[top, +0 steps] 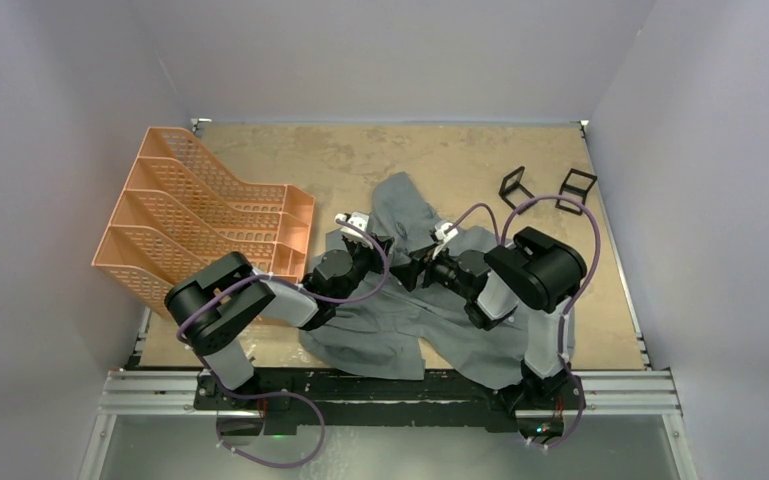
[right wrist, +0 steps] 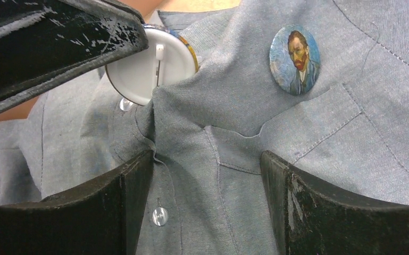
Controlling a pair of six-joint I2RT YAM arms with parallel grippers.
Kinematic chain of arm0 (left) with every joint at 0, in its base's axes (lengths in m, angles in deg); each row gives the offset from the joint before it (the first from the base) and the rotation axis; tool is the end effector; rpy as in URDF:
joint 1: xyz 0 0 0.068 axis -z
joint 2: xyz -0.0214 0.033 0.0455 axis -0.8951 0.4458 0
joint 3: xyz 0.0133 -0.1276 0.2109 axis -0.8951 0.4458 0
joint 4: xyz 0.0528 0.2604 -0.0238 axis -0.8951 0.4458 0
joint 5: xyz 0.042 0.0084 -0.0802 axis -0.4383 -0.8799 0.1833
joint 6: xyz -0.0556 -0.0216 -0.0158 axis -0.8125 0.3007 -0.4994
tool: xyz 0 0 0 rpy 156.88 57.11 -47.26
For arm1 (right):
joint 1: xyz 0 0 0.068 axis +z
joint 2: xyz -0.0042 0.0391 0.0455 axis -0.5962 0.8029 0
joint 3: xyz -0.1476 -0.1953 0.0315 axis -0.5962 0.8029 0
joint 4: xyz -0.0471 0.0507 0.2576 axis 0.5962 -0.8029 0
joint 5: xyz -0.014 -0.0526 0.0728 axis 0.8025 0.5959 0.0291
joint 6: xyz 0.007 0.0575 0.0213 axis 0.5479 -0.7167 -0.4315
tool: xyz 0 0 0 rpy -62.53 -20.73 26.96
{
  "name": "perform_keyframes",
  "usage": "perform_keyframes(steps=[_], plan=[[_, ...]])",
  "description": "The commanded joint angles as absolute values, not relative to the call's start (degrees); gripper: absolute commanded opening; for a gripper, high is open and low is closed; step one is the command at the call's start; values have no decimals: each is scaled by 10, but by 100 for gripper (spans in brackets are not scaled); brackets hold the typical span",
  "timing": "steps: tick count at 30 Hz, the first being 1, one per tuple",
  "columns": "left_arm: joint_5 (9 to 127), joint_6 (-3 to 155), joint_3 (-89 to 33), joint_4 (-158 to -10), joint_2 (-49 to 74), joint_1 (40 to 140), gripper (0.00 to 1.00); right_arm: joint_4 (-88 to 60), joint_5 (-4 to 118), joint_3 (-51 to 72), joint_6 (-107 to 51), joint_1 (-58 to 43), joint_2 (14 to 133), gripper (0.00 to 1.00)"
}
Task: Remove the brooch from the garment
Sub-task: Remove the brooch from the clothes.
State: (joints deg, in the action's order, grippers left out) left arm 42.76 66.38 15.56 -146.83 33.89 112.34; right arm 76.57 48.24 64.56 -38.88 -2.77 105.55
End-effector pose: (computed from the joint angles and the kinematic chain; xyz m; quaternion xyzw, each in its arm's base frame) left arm 0.2175 -0.2281 0.1319 0.0722 0.7221 -0.3057 0.6164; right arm 0.2284 0.1687 0.0750 -0.1972 0.6905 0.3900 0.5763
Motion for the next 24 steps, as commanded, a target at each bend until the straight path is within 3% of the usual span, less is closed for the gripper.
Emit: perform_keyframes(steps=[1,9,24], plan=[[438,649,150,-1496,314,1125,0,1031,463,646,-359,-22,1021,77],[433,647,151,-1500,314,1125,0,1031,464,653,-356,-21,974,78],[448,631,164,-1524,310,1125,0,1031,477,616,-357,-16,1002,72]])
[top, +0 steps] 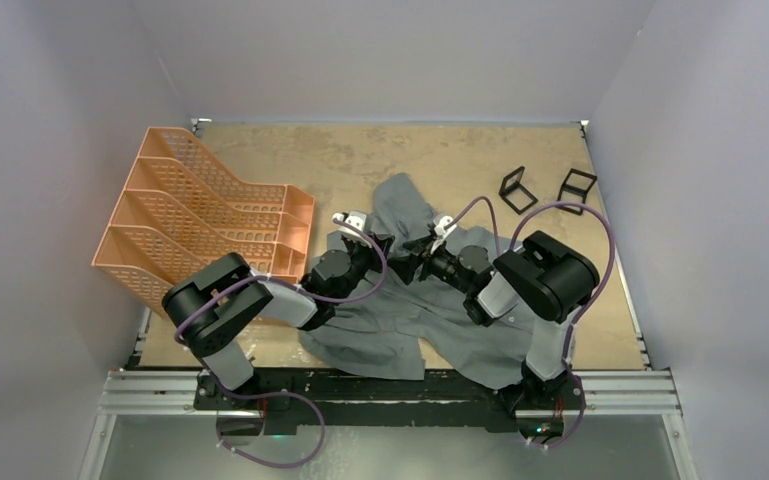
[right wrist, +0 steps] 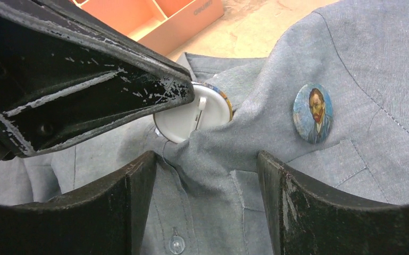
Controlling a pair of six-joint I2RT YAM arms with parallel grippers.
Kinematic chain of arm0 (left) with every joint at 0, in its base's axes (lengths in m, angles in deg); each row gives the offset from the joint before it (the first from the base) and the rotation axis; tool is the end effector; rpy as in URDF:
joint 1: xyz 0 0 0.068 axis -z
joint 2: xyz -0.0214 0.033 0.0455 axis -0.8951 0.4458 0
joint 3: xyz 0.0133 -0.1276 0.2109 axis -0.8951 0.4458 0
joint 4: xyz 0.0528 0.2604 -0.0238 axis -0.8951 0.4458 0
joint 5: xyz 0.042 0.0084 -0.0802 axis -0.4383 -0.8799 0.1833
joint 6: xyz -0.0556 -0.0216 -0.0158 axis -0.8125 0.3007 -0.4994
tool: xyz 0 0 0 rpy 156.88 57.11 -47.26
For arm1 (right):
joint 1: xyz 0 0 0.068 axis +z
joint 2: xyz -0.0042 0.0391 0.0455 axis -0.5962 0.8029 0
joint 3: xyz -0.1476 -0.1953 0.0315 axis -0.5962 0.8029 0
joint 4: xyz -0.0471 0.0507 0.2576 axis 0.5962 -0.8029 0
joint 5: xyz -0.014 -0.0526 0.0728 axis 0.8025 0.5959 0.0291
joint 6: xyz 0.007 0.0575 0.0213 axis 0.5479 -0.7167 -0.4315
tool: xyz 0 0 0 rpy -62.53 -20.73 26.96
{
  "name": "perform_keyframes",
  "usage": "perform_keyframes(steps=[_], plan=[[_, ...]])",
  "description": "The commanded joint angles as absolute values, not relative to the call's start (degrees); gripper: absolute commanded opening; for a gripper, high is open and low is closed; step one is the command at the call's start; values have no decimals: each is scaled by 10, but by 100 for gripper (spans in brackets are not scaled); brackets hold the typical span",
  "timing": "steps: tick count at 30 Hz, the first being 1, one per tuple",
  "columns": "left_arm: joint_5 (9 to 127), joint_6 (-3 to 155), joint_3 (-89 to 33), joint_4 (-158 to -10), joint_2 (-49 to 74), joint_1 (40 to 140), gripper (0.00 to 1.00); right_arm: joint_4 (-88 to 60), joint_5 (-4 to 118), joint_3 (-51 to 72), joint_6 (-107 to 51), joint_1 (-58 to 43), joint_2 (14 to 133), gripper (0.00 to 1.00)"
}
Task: Remove the brooch from the garment
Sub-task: Remove the brooch from the clothes.
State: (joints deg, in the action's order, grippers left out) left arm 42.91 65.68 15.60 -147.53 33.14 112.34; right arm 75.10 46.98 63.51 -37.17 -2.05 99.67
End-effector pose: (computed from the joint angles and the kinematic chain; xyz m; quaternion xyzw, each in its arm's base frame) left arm 0.2172 -0.2279 0.1370 0.0655 0.7145 -0.3164 0.6206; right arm 0.2314 0.1762 0.1028 -0.2187 0.6499 0.4011 0.6074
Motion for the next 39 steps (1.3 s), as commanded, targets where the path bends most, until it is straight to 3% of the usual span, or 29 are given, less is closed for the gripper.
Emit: perform_keyframes(steps=[1,26,28,32,39], plan=[[448,630,165,-1525,310,1125,0,1031,479,615,-356,-16,1002,71],[462,593,164,-1514,326,1125,0,1031,473,609,-341,-16,987,50],[463,592,163,-1508,325,1126,0,1031,472,608,-342,-15,988,51],[460,582,169,-1519,329,1125,0,1031,466,606,-347,-15,986,63],[452,568,173,-1540,337,1125,0,1031,465,603,-355,-16,986,69]])
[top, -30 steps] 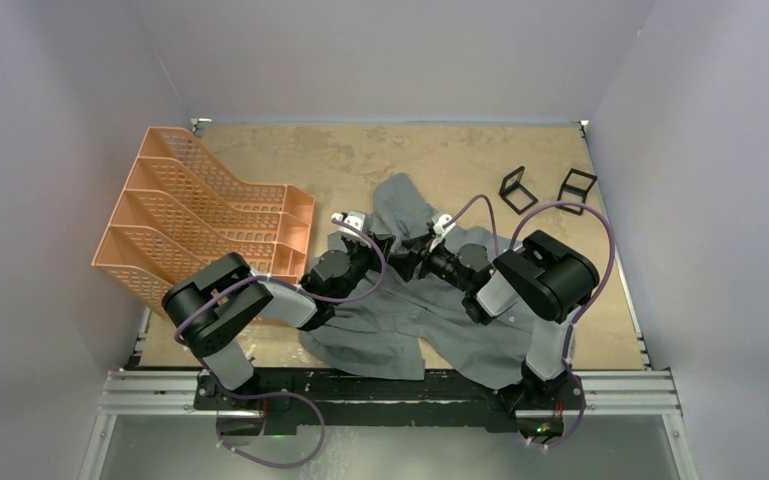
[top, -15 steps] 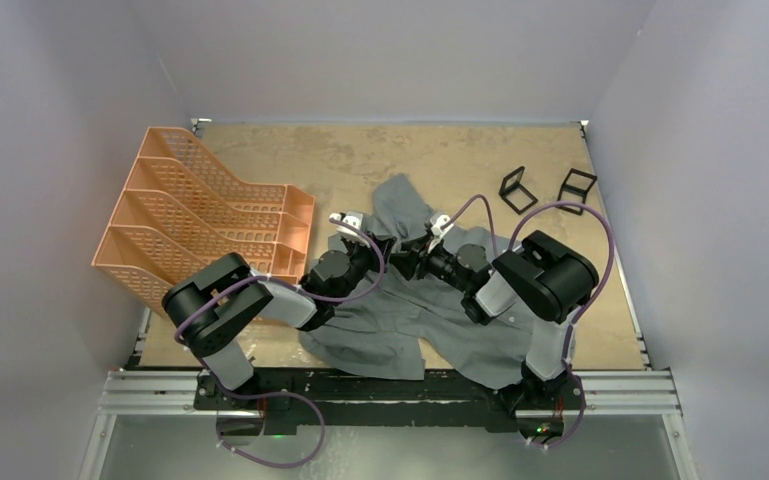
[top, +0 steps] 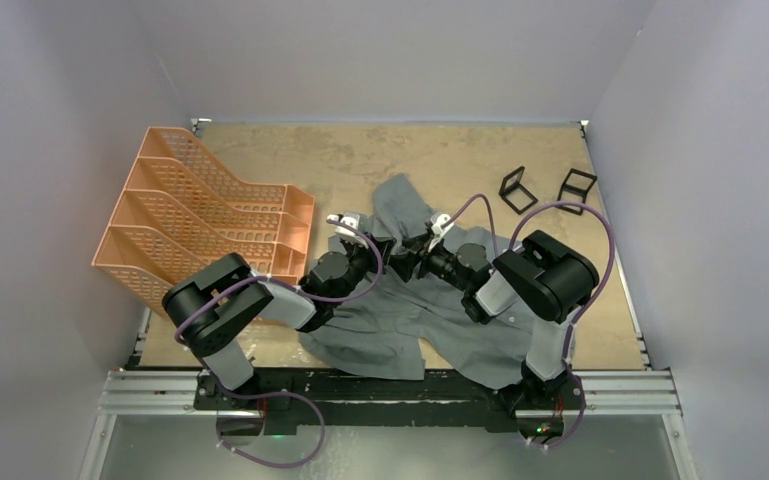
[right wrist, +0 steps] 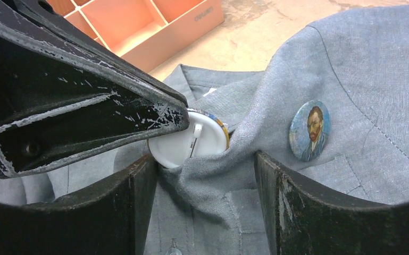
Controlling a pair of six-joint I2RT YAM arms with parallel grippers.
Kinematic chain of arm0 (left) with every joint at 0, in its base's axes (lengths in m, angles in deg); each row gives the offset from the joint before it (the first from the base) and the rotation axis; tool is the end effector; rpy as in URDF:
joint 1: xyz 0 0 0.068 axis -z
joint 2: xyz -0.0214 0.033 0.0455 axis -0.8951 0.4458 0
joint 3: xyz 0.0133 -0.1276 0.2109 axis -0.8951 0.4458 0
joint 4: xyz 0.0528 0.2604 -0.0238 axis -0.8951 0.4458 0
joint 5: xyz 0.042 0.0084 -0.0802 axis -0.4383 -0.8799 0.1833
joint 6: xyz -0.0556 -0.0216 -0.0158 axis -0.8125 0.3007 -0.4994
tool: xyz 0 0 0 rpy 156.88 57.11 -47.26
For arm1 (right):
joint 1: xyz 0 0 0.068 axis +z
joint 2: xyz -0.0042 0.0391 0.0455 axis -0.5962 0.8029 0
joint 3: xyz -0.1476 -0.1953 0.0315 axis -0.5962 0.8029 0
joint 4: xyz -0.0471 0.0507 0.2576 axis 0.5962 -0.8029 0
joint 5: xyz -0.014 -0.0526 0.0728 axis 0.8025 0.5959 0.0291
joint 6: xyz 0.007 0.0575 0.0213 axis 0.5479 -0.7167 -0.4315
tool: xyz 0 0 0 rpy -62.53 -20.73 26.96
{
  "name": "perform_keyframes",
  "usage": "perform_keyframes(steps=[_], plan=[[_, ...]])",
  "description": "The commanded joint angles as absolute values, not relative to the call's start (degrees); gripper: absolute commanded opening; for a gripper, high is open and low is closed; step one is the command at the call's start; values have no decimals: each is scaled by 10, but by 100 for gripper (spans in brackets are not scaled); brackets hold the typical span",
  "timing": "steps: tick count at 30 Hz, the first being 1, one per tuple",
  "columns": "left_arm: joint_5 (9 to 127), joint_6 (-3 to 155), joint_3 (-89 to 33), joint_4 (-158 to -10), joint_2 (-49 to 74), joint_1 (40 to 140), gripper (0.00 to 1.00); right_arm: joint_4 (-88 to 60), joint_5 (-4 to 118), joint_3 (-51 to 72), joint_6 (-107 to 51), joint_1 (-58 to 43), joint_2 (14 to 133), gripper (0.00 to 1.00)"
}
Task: Remove the brooch from the garment
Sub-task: Remove the brooch from the clothes.
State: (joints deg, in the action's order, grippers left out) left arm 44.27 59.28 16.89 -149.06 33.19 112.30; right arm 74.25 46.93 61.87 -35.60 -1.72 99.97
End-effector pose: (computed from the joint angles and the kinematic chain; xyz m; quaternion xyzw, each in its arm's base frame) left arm 0.2137 -0.2252 0.1339 0.0331 0.7157 -0.3585 0.5985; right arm 0.2359 0.1814 0.1054 -0.2296 0.6429 0.3955 0.6144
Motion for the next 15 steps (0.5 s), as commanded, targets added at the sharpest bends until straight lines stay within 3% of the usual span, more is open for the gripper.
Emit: perform_keyframes(steps=[1,6,15], plan=[[452,567,173,-1541,338,1125,0,1031,467,602,-355,-15,985,69],[454,557,174,-1549,341,1125,0,1031,465,599,-356,-15,990,65],[465,553,172,-1533,341,1125,0,1031,455,606,-345,-15,989,46]])
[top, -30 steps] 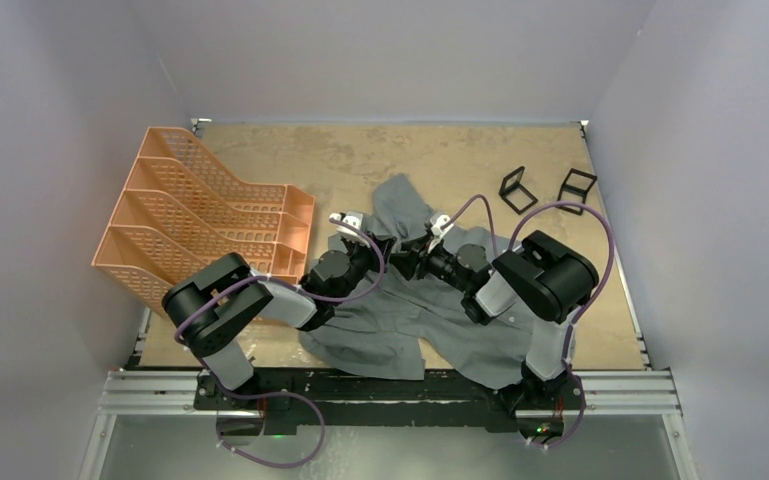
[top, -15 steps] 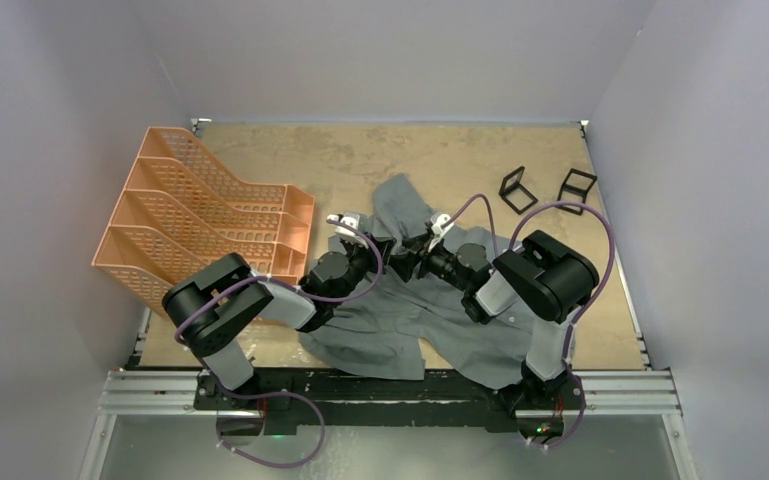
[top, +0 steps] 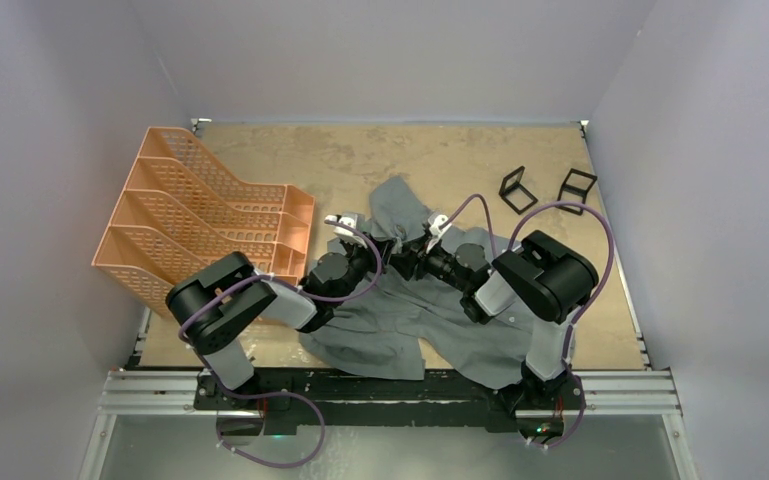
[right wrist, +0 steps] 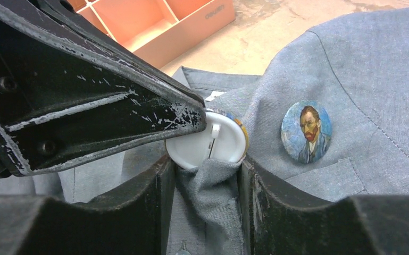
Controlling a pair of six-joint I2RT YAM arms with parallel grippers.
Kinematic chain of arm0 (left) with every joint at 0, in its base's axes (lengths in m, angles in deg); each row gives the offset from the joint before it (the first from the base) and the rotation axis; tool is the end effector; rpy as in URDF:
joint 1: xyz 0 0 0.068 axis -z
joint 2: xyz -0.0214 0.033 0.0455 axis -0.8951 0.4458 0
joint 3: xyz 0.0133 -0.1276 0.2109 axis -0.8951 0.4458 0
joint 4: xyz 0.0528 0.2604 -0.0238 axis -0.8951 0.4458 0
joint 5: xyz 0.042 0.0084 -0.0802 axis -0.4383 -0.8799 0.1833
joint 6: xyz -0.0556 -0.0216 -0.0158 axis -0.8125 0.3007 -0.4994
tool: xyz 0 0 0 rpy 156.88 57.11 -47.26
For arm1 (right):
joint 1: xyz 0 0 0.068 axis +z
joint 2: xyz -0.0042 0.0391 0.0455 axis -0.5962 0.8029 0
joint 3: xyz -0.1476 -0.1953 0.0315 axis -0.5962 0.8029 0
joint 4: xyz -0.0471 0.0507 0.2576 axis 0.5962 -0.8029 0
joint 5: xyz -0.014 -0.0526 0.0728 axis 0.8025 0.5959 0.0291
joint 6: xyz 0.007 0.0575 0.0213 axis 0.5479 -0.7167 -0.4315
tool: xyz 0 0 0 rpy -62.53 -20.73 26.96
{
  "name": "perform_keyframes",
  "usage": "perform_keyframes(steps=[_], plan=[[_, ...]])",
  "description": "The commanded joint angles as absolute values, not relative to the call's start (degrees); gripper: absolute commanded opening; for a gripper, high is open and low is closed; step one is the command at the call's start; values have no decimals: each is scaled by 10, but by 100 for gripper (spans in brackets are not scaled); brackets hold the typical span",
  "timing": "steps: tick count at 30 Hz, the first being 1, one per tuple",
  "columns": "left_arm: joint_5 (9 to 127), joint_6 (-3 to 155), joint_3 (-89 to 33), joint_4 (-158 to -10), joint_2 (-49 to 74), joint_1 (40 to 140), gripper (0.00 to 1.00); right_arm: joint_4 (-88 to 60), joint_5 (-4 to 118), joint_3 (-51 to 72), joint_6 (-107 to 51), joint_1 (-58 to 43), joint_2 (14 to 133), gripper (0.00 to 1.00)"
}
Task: Remove the brooch from the garment
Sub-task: Remove the brooch from the clothes.
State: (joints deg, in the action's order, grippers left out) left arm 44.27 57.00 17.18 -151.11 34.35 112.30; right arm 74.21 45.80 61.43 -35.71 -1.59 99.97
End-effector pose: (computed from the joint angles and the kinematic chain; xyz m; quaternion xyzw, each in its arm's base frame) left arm 0.2133 -0.2247 0.1310 0.0178 0.7127 -0.3731 0.5938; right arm 0.2362 0.1836 0.1069 -0.2365 0.6380 0.4029 0.6121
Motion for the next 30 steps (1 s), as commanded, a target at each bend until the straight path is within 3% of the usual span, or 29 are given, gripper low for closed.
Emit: perform_keyframes(steps=[1,7,18,20,25,30], plan=[[465,557,170,-1522,337,1125,0,1031,453,607,-344,-15,988,45],[455,586,164,-1455,300,1125,17,1031,444,607,-343,-15,991,42],[452,625,127,-1354,288,1125,28,1031,431,604,-344,-14,990,41],[454,628,123,-1352,294,1125,25,1031,429,605,-345,-14,989,41],[448,637,125,-1353,289,1125,0,1031,429,608,-345,-14,987,42],[453,671,136,-1349,262,1122,0,1028,414,623,-349,-24,983,56]])
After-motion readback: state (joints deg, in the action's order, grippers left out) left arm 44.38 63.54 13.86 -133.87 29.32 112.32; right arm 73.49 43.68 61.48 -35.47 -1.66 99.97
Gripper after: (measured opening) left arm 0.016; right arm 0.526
